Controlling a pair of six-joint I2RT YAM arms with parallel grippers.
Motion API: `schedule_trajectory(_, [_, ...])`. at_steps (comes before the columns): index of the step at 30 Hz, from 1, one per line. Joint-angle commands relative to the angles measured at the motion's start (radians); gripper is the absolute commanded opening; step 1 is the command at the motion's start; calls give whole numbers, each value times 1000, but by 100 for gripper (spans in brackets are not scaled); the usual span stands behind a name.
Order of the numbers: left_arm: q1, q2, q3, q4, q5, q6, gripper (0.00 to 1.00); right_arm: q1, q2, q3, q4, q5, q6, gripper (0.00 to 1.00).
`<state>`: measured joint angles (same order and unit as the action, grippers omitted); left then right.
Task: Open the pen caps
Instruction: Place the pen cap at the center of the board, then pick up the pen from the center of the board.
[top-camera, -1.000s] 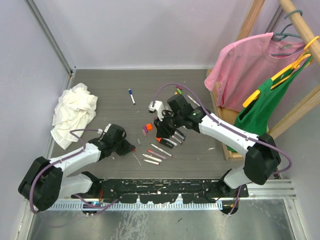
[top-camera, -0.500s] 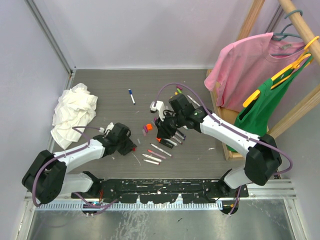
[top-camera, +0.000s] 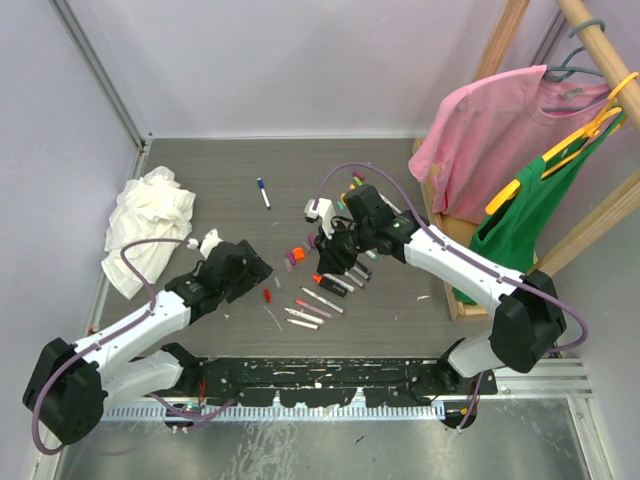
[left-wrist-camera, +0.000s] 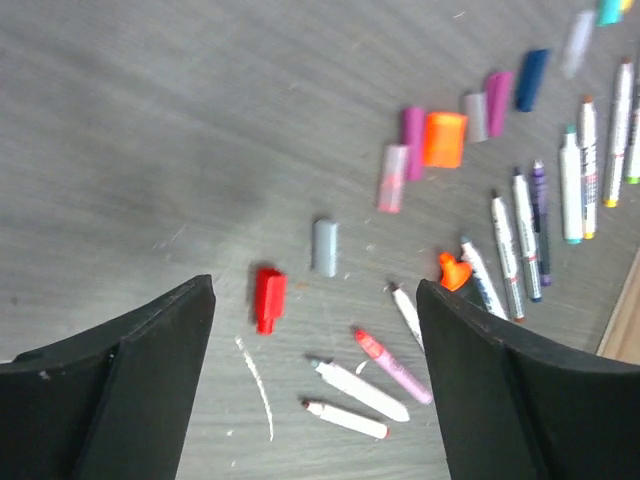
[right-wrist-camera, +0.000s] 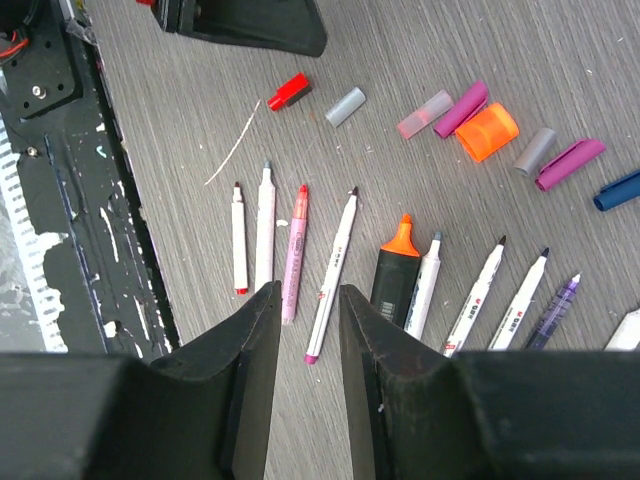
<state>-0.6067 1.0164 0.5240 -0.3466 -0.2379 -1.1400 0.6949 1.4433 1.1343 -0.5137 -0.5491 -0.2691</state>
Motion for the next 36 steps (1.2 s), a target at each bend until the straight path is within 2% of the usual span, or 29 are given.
schedule_trajectory(1, [25,-18,40,250,-58,303,90,-11,-39,19,-15,-23,-43,35])
schedule_trajectory(3, [44,-4,39,361,-78,402,98,-19,-38,23,-25,-23,-51,35])
schedule_trajectory(6, [108,69,73,483,-49,496,98,-34,-41,23,-28,-24,-56,36])
schedule_trajectory(9, [211,207,195,459,62,499,98,-51,-48,23,-28,-28,-58,35])
schedule_trajectory(11, [248,337,309,363,76,490,98,-61,-53,22,-28,-30,-58,36])
schedule_trajectory(14, [262,540,534,162,12,475,98,-74,-59,20,-28,-31,-59,36])
schedule_trajectory(20, [263,1023,1201,-425,-147,436,98,-93,-64,20,-28,-35,-59,35])
schedule_trajectory(23, [263,1228,1448,-584,-165,477,89,-97,-66,19,-29,-41,-59,36])
schedule_trajectory(24, [263,1267,1503,-612,-168,487,88,-98,-64,19,-29,-43,-58,35])
schedule_trajectory(26, [262,1324,1583,-632,-178,503,79,-100,-64,18,-29,-42,-61,36])
schedule_trajectory(30, [263,1384,1670,-635,-149,527,69,-101,-64,18,-28,-40,-62,36])
schedule_trajectory(36, [265,1422,1704,-623,-106,532,58,-103,-65,17,-28,-41,-64,36])
